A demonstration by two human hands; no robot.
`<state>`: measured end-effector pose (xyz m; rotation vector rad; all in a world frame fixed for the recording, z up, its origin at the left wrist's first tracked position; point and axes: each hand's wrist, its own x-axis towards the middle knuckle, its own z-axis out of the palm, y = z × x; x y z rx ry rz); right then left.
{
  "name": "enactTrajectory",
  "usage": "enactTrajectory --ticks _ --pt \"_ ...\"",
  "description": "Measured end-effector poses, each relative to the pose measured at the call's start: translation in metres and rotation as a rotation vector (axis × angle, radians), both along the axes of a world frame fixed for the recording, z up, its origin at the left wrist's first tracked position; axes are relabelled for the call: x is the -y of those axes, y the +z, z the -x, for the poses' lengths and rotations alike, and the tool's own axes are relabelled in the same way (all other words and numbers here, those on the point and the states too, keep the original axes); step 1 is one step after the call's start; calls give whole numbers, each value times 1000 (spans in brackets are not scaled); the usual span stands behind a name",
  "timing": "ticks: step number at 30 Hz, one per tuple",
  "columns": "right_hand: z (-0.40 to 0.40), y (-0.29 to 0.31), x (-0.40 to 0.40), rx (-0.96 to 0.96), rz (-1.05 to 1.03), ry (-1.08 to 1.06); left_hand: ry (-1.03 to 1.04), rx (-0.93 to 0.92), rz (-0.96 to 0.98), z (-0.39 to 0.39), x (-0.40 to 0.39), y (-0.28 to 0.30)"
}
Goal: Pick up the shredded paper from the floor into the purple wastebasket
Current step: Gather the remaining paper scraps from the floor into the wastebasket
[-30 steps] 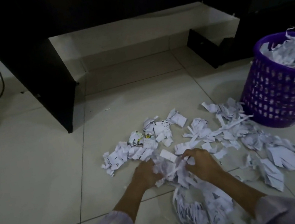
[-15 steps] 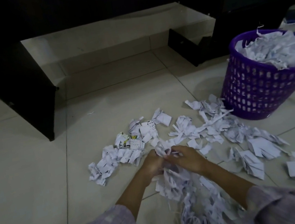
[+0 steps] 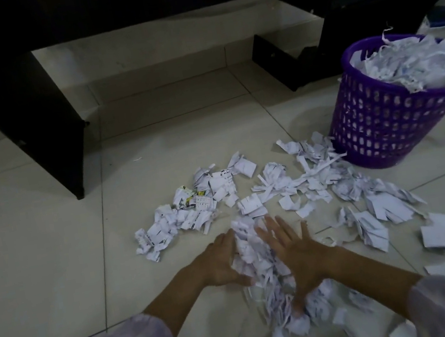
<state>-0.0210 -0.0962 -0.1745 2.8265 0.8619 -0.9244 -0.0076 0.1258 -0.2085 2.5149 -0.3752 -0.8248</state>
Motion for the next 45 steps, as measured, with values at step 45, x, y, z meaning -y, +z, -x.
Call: enactTrajectory --ticks 45 --pt "-42 22 8 -227 -1200 -1281 572 169 624 -19 113 53"
